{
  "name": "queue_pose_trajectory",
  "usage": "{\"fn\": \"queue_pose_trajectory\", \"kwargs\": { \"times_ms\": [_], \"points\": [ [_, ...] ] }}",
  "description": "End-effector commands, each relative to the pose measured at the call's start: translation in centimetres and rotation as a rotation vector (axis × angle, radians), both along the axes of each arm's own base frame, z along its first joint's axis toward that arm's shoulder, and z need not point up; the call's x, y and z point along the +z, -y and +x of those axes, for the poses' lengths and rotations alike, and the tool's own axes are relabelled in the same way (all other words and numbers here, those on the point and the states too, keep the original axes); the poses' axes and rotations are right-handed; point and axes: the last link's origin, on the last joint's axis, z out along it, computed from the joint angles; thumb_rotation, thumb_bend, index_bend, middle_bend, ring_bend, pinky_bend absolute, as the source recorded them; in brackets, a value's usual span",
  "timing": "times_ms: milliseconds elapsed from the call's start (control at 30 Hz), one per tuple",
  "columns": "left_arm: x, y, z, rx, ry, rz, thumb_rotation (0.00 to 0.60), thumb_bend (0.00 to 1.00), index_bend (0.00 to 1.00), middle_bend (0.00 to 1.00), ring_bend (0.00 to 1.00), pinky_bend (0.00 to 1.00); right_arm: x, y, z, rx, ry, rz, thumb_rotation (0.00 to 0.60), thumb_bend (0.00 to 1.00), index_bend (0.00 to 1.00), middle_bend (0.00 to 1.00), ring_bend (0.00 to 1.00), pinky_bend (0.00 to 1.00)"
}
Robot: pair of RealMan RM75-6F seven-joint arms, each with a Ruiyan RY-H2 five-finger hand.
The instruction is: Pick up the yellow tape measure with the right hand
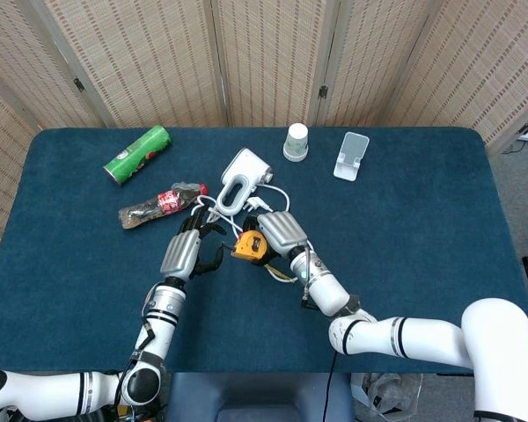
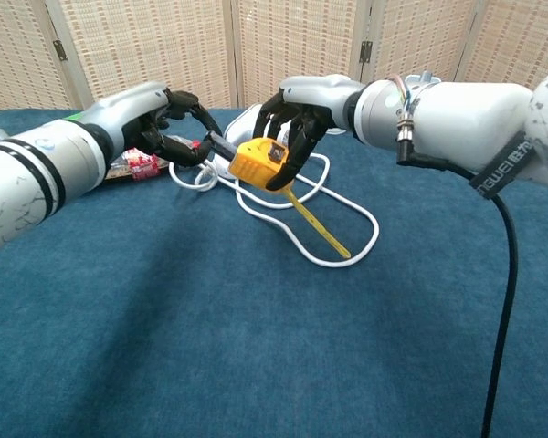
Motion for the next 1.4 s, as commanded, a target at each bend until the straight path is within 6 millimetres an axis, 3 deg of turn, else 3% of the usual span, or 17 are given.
{"fn": "queue_pose_trajectory", "kwargs": {
  "times_ms": [33, 233, 433, 733, 1033, 1400],
  "points": [
    [0.0, 0.0, 0.0, -0.001, 0.007, 0.004, 0.591, 0.54, 0.52, 0.01, 0.00, 0.00, 0.0, 0.0, 0.0, -0.002, -0.001, -0.002, 0.600, 0.06, 0.58, 0.51, 0.49, 0.28],
    [0.0, -0.1, -0.1, 0.001, 0.028, 0.018, 0.600, 0.54, 0.63, 0.08, 0.00, 0.00, 0.2, 0.2, -0.2, -0.007, -0.007, -0.009, 0.600, 0.06, 0.58, 0.51, 0.49, 0.28],
    [0.3, -0.3, -0.4, 0.000, 0.030, 0.037, 0.599, 0.54, 0.64, 0.09, 0.00, 0.00, 0.5, 0.2, -0.4, -0.014, -0.012, -0.005, 0.600, 0.06, 0.58, 0.51, 0.49, 0.28],
    [1.3, -0.8, -2.4, 0.036, 0.005, 0.071, 0.599, 0.54, 0.65, 0.09, 0.00, 0.00, 2.1, 0.4, -1.5, -0.019, -0.062, -0.001, 0.600, 0.06, 0.58, 0.51, 0.50, 0.28],
    [3.4, -1.7, -5.6, 0.108, 0.003, 0.083, 0.600, 0.54, 0.65, 0.09, 0.00, 0.00, 4.8, 0.3, -4.3, -0.031, -0.132, -0.022, 0.600, 0.06, 0.58, 0.51, 0.51, 0.28],
    [6.7, -2.4, -8.7, 0.162, 0.022, 0.111, 0.600, 0.54, 0.65, 0.09, 0.00, 0.00, 8.5, -1.3, -8.9, -0.055, -0.169, -0.048, 0.600, 0.06, 0.58, 0.51, 0.51, 0.28]
  ]
}}
